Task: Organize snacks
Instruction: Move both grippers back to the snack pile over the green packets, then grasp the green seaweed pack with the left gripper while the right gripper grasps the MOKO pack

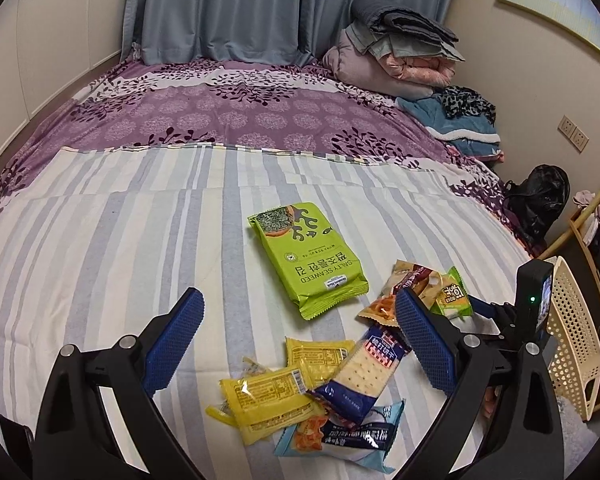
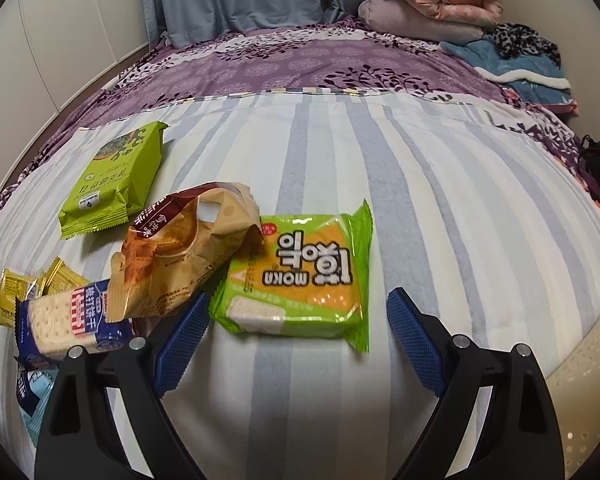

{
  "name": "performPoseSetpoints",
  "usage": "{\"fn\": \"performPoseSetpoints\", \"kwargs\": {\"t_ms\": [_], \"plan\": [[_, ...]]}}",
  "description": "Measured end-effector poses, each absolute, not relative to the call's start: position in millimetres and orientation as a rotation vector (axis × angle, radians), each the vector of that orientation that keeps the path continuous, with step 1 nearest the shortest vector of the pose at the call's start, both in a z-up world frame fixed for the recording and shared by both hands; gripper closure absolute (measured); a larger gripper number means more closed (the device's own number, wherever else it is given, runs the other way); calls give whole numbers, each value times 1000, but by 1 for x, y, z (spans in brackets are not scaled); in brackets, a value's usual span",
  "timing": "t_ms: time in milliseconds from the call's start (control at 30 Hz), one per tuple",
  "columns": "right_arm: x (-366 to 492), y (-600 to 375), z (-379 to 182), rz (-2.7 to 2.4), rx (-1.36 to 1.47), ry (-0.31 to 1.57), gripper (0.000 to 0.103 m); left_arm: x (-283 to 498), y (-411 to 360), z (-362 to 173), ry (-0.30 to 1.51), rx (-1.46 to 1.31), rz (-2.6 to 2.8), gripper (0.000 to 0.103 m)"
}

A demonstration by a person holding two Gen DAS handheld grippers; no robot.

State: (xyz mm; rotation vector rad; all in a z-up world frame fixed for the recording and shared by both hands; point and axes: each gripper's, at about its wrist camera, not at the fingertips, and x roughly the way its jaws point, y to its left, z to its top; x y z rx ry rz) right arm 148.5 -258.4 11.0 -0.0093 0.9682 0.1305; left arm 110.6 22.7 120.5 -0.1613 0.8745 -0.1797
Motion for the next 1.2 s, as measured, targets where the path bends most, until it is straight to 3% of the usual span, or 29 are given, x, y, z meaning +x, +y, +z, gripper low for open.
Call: {"fn": "performPoseSetpoints", "kwargs": {"t_ms": [133,200,267,333,700,1200], "plan": [[153,-258,11,114,-9,965,14,130,14,109,902,-176,-189,5],[152,-260,11,102,-9,957,20,142,8,99,922,-185,-185,5],[148,-263,13,87,-10,949,33,153,3,91,940,-182,-172,5],[144,-270,14,91,9,945,37,167,-2,81,959,-181,-156,5],[127,-276,11,81,27,927,38,221,-14,48,1023,-302,-49,5],[127,-273,9,91,25,923,34,264,-33,11,1124,-183,67,5]]}}
